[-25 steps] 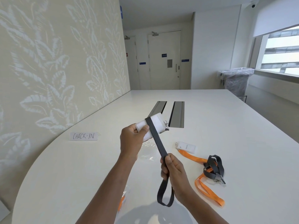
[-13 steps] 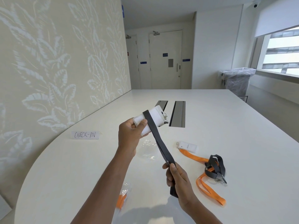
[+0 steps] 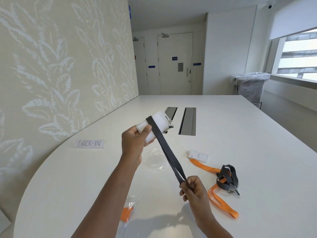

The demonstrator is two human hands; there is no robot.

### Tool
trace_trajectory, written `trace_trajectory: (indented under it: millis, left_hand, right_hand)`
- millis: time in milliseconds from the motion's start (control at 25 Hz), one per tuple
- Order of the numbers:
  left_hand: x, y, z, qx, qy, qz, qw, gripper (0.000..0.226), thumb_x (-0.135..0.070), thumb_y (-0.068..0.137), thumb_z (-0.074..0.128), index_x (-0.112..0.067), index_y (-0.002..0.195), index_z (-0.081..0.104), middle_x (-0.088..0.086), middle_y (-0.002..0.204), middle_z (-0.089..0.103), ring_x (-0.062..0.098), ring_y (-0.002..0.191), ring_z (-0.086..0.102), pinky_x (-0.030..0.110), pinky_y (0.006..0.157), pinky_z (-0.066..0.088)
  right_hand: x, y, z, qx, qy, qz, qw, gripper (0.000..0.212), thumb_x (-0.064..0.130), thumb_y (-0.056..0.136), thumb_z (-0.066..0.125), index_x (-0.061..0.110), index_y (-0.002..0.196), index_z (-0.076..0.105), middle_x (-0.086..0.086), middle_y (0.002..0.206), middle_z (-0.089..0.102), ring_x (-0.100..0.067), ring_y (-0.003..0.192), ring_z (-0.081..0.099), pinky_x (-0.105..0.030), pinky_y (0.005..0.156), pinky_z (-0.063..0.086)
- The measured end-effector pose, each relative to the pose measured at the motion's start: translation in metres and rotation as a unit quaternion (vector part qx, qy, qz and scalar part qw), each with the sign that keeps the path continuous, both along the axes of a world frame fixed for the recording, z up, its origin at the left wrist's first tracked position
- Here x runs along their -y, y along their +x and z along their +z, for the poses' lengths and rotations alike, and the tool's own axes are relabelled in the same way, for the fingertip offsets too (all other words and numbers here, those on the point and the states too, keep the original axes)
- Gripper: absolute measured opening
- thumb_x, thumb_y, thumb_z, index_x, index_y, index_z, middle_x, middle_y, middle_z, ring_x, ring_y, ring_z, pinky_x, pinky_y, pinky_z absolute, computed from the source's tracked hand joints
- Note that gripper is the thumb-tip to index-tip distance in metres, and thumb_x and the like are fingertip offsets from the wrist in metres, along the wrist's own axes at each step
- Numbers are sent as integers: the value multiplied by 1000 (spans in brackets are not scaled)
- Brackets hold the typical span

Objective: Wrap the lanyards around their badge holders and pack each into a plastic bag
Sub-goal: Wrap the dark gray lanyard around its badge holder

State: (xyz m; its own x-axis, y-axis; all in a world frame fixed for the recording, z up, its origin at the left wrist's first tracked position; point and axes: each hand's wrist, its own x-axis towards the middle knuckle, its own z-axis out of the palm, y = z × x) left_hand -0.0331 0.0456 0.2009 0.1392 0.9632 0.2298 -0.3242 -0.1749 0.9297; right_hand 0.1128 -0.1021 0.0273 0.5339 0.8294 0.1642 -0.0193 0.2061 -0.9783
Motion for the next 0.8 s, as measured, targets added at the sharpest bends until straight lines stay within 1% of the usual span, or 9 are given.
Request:
trace_trajectory:
  millis: [80,200,320,440,520,600,640,720,800]
  left_hand:
    - [-3,-2,0,4,-3,14,1000,4,-10,88,77,-9,91,75,9,90,76,21,80,74,33,67,62]
    - [-8,-5,3,6,-4,20,1000,5,-10,88,76,-9,93,74,11,94,75,22,82,74,35,69,62]
    - [-10,-5,8,4,0,22,1000,5,-10,88,77,-9,92,74,10,92,76,21,81,74,36,69,62]
    - [-12,-4,11,3,1,17,1000,6,-10,88,77,-9,93,74,9,91,76,20,79,74,35,68,62]
    - [-14,-6,14,3,0,19,1000,6,-10,88,77,-9,93,74,9,90,76,19,79,75,34,67,62]
    - [-18,-7,15,2,-5,21,1000,6,-10,88,77,-9,93,74,8,89,76,20,79,75,34,66,62]
    - [-19,-8,15,-1,-6,21,1000,7,-10,87,78,-10,93,74,8,89,76,20,79,75,34,65,62]
    - [-19,-7,15,-12,-7,18,1000,7,-10,87,78,-11,93,75,7,89,76,21,79,75,34,65,62]
    - [-19,-8,14,-19,-4,16,1000,6,-10,86,78,-12,92,75,7,87,77,21,79,75,33,65,62]
  right_hand:
    - [1,1,-5,54,-33,-9,998,18,8,92,68,19,80,59,-7,69,60,-13,63,53,-28,60,45]
    - [1,3,-11,92,-118,0,989,9,26,84,78,31,81,71,3,68,66,-8,62,58,-28,64,48]
    - [1,7,-7,94,-147,51,983,13,33,79,82,25,81,72,3,61,64,-8,58,59,-27,61,45]
    - [4,11,-3,115,-124,82,982,16,27,80,83,23,77,67,6,61,60,-6,60,56,-25,62,41]
    - [8,14,-1,81,-77,115,987,21,22,77,85,24,71,65,3,63,55,-10,61,51,-25,60,39]
    - [12,17,0,36,-48,166,984,22,25,71,86,20,71,65,-3,65,51,-14,62,47,-24,58,38]
    - [13,19,1,34,-44,196,979,25,27,69,86,17,72,64,-3,66,50,-14,63,45,-23,58,38]
    - [15,21,3,81,-65,234,967,27,28,72,85,13,74,62,-1,68,48,-13,66,42,-21,61,37]
    - [14,21,2,140,-84,229,960,30,34,78,81,11,75,62,1,70,48,-12,67,41,-21,61,33]
